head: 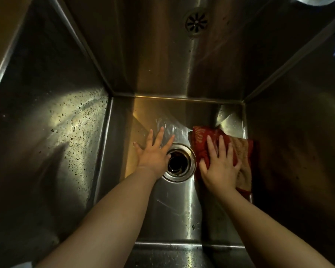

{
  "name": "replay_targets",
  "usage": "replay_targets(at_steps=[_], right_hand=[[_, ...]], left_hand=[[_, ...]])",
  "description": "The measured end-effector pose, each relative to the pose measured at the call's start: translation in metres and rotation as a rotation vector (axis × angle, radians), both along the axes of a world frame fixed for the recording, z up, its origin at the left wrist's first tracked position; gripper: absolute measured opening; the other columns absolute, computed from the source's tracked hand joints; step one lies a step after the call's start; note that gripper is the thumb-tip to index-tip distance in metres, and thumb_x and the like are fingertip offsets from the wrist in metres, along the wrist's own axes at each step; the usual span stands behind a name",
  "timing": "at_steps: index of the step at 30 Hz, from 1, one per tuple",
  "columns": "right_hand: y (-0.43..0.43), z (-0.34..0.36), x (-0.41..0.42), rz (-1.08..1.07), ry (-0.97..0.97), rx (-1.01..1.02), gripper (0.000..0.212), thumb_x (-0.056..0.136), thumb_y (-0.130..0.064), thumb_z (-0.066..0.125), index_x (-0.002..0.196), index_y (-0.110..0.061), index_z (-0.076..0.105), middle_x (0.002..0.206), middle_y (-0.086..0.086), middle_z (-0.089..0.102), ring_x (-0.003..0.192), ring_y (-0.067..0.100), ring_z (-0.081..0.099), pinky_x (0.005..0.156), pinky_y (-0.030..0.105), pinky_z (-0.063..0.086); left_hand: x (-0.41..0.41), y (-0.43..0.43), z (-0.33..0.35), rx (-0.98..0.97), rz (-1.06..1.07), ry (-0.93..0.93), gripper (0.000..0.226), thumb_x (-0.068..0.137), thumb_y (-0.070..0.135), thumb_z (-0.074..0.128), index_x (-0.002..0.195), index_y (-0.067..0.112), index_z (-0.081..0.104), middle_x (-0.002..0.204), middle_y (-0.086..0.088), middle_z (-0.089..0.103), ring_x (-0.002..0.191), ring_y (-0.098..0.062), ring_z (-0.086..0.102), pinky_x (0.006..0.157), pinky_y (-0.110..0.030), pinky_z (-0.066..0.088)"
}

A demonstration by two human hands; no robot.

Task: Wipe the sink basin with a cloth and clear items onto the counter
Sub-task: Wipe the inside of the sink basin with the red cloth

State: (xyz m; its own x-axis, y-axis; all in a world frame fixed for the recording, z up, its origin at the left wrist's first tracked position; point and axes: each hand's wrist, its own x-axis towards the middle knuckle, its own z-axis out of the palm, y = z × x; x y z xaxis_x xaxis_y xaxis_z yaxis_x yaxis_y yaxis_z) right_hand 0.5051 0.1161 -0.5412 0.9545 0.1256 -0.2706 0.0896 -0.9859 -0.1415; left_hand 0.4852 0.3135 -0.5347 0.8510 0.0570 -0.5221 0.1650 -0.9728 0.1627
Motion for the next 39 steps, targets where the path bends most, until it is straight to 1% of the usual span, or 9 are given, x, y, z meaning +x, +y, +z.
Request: replay_targets(at_steps=[5,9,13,18,22,29,33,35,39], right_hand=[[0.001,-0.003,0.015,-0.024,0.05,0.03,0.07,0.09,-0.052,0.037,0.144,-0.046,-0.007,0.158,-0.005,-0.008,0.144,0.023,-0.01,0.105,0.067,0.013],[0.003,-0.003,0.025,-0.046,0.051,0.034,0.066,0.091,-0.052,0.034,0.144,-0.047,-0.004,0.158,-0.004,-0.004,0.144,0.022,-0.01,0.106,0.066,0.011],[0.006,-0.002,0.045,-0.082,0.028,0.056,0.063,0.091,-0.052,0.033,0.146,-0.044,0.002,0.158,0.0,0.004,0.144,0.025,-0.005,0.106,0.066,0.011],[0.012,-0.001,0.074,-0.146,0.021,0.051,0.062,0.092,-0.051,0.035,0.147,-0.042,0.007,0.158,0.003,0.003,0.144,0.028,0.001,0.106,0.067,0.013],[0.014,0.0,0.07,-0.158,0.005,0.063,0.063,0.09,-0.054,0.037,0.146,-0.042,0.011,0.158,0.002,0.005,0.143,0.029,0.002,0.105,0.066,0.014],[0.01,0.006,0.043,-0.078,0.02,0.056,0.074,0.082,-0.065,0.04,0.145,-0.043,0.006,0.157,0.001,0.007,0.143,0.027,0.003,0.106,0.063,0.015],[0.017,0.004,0.016,-0.077,0.041,0.054,0.085,0.079,-0.069,0.041,0.144,-0.045,-0.007,0.158,-0.002,-0.006,0.144,0.027,-0.004,0.107,0.063,0.013],[0.018,0.003,0.012,-0.075,0.045,0.044,0.084,0.08,-0.067,0.042,0.145,-0.044,-0.007,0.158,-0.002,-0.007,0.144,0.026,-0.004,0.108,0.063,0.013],[0.018,0.001,0.023,-0.102,0.051,0.06,0.075,0.085,-0.063,0.041,0.145,-0.044,0.0,0.159,-0.002,-0.003,0.145,0.025,-0.004,0.108,0.063,0.013]], left_hand=[[0.011,-0.004,0.003,-0.014,0.004,0.004,0.058,0.099,0.046,0.028,0.144,0.046,-0.008,0.155,0.005,-0.025,0.141,-0.032,-0.023,0.105,-0.072,0.007],[0.016,-0.002,0.004,-0.012,-0.01,0.015,0.059,0.099,0.045,0.029,0.144,0.047,-0.009,0.154,0.004,-0.027,0.141,-0.032,-0.023,0.104,-0.072,0.005],[0.017,-0.001,0.002,-0.006,-0.006,-0.007,0.057,0.098,0.048,0.026,0.143,0.048,-0.009,0.154,0.005,-0.026,0.141,-0.031,-0.024,0.104,-0.072,0.004],[0.017,-0.004,-0.003,-0.004,0.011,-0.047,0.055,0.098,0.048,0.025,0.143,0.05,-0.007,0.155,0.005,-0.025,0.141,-0.032,-0.024,0.103,-0.072,0.001],[0.014,-0.004,-0.006,-0.009,0.018,-0.068,0.055,0.098,0.048,0.025,0.143,0.05,-0.007,0.155,0.005,-0.024,0.141,-0.031,-0.024,0.104,-0.072,0.0],[0.0,0.002,-0.008,-0.005,-0.014,-0.084,0.06,0.098,0.045,0.03,0.143,0.049,-0.009,0.155,0.007,-0.025,0.142,-0.029,-0.02,0.107,-0.067,0.003],[-0.007,0.004,-0.005,-0.015,-0.017,-0.068,0.059,0.098,0.043,0.032,0.144,0.048,-0.005,0.155,0.007,-0.024,0.142,-0.028,-0.02,0.107,-0.067,0.005],[-0.006,0.004,-0.004,-0.021,-0.013,-0.057,0.058,0.098,0.043,0.031,0.144,0.048,-0.003,0.156,0.006,-0.023,0.142,-0.028,-0.02,0.107,-0.067,0.005],[-0.002,0.006,-0.003,-0.031,-0.029,-0.064,0.055,0.098,0.044,0.029,0.144,0.049,-0.001,0.156,0.006,-0.022,0.141,-0.028,-0.023,0.107,-0.067,0.001]])
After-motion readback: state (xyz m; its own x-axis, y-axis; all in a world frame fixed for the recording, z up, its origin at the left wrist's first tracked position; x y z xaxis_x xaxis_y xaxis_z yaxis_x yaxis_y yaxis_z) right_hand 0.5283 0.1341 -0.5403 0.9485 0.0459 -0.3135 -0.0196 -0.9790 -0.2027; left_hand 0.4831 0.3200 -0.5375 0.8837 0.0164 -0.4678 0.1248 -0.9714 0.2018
